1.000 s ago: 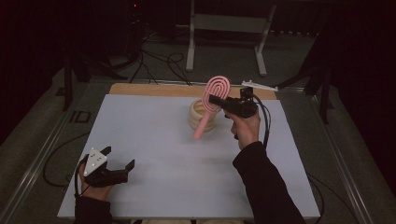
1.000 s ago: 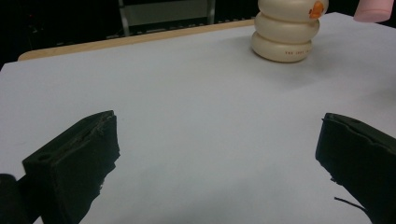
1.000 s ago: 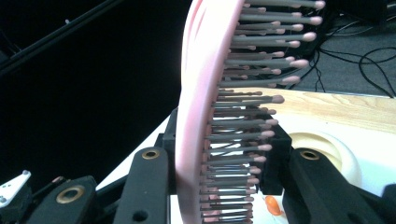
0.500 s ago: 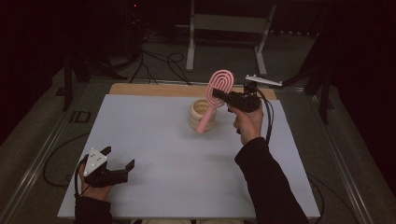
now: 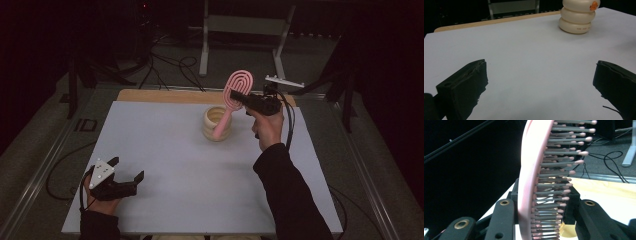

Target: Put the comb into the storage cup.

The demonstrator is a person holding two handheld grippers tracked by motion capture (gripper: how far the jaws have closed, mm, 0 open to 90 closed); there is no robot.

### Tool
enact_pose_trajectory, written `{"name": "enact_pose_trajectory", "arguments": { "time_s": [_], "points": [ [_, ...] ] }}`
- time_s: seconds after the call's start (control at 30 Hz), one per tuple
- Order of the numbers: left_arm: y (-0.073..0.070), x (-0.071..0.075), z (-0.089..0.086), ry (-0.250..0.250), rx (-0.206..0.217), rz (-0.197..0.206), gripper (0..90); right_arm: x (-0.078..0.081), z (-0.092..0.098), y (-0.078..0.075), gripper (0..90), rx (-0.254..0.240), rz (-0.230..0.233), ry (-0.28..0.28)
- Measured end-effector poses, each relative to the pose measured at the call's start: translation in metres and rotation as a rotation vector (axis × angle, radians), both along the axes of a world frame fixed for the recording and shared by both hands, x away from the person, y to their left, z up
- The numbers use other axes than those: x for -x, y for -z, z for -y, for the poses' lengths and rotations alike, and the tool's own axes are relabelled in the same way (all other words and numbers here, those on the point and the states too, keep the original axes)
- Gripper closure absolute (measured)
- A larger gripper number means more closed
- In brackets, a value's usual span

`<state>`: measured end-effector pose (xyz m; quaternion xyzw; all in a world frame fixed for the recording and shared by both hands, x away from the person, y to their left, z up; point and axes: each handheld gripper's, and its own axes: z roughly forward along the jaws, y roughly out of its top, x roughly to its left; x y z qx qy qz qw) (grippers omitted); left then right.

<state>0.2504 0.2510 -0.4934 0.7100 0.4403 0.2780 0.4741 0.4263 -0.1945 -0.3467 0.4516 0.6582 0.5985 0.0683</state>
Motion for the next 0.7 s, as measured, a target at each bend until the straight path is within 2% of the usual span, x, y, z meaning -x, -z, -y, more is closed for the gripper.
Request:
{"name": "enact_pose_trajectory", "arguments": {
  "time_s": [0.13, 0.7],
  "points": [
    [0.000, 0.000, 0.000, 0.001, -0.001, 0.000, 0.4, -0.005, 0.000, -0.003, 63.8, 0.019, 0.002, 0.014],
    [-0.001, 0.001, -0.002, -0.006, 0.010, 0.006, 0.4, -0.022, 0.002, -0.006, 63.9, 0.010, 0.002, 0.054]
  ]
}}
